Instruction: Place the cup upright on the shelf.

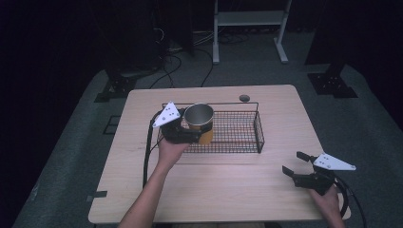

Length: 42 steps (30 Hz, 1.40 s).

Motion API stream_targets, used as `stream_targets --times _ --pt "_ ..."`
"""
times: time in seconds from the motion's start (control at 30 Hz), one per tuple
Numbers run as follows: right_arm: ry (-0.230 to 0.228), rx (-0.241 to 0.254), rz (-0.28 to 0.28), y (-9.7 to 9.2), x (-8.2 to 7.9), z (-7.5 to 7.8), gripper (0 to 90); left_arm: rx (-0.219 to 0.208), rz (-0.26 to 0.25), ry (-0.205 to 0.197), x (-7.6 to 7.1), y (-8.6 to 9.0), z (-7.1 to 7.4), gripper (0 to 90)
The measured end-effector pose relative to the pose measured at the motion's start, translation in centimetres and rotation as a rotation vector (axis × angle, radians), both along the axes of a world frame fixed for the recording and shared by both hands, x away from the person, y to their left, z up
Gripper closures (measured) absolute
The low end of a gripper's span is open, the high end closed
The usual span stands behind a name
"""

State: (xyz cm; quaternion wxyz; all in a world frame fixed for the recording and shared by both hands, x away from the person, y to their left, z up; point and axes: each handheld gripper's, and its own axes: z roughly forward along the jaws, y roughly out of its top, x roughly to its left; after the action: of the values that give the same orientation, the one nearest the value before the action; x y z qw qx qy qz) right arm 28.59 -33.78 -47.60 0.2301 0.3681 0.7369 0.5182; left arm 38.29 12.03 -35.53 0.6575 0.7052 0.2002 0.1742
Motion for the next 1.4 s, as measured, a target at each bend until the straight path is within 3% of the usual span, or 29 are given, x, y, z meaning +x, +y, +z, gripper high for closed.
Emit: stream_targets --times 0.23,0.5,0.83,1.1,1.27,1.4 --pt "0.001 0.002 0.001 0.0 0.0 0.0 13.2 0.028 -0.043 0.0 2.0 -0.5 0.4 12.2" --pt "0.001 0.002 0.003 0.0 0.0 0.0 13.2 0.004 -0.066 -0.001 3.7 -0.7 0.6 12.1" --pt "-0.001 0.002 0.006 -0.1 0.0 0.0 13.2 0.031 -0.088 0.022 6.1 -0.3 0.2 12.1" --pt "-0.004 0.004 0.003 -0.1 0.1 0.0 13.2 0.019 -0.14 0.03 7.8 -0.5 -0.9 12.1" --pt "-0.001 0.009 0.004 -0.1 0.0 0.0 13.2 0.085 -0.138 0.034 8.5 -0.8 -1.8 12.1" --pt "-0.001 0.007 0.004 -0.1 0.0 0.0 13.2 0.081 -0.144 0.06 8.9 -0.8 -2.5 12.0"
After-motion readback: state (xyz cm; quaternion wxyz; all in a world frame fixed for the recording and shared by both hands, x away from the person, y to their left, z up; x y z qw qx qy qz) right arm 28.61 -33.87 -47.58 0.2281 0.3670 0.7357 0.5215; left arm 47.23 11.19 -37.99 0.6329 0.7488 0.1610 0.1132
